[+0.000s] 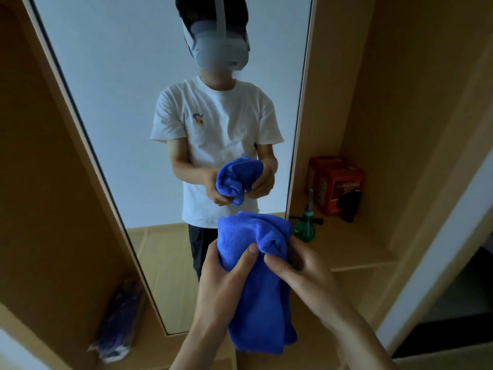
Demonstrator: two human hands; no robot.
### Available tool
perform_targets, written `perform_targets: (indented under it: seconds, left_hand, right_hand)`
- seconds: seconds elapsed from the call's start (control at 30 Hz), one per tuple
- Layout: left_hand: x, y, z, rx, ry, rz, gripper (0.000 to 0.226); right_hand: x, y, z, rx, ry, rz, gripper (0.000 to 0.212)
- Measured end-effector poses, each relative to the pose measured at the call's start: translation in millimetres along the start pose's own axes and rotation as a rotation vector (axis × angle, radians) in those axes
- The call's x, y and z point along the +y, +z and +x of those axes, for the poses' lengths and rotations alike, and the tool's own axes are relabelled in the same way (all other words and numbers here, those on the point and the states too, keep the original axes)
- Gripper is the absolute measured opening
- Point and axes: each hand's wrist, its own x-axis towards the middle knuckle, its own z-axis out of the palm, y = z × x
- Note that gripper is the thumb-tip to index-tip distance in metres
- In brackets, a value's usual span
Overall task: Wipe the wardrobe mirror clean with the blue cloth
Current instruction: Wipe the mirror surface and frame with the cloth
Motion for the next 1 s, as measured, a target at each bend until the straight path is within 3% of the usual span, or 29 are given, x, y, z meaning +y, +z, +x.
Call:
perform_targets:
  seconds: [0.1, 0.2, 0.3, 0.4, 0.57, 0.67, 1.0]
  left_hand:
    - [2.5, 4.7, 7.0, 0.045, 0.018, 0.024, 0.041]
    - [3.6, 7.5, 11.4, 0.11, 0.049, 0.067, 0.038]
    - [4.1, 9.9, 14.7, 0.154, 0.074, 0.096, 0.037]
    - [3.8, 12.4, 14.6, 0.173, 0.09, 0.12, 0.037]
    - [6.3, 15.6, 11.4, 0.2, 0.117, 0.16, 0.037]
    - [11.6, 16.2, 12.1, 0.209, 0.122, 0.166, 0.039]
    - [17.4, 19.2, 11.0, 0.212, 0.134, 0.15, 0.038]
  right_hand:
    - [-0.7, -18.1, 9.8, -0.007, -0.024, -0.041, 0.036]
    - [-0.2, -34.4, 26.0, 0.099, 0.0, -0.124, 0.04]
    - [-2.0, -45.1, 43.2, 0.193, 0.013, -0.237, 0.056]
    - [-2.0, -52.4, 57.4, 0.25, -0.025, -0.27, 0.052]
    - [1.0, -54.1, 81.2, 0.23, 0.001, -0.355, 0.061]
    - [-0.1, -51.6, 92.1, 0.139, 0.025, -0.279, 0.057]
    - [0.3, -43.6, 67.2, 0.183, -0.071, -0.196, 0.035]
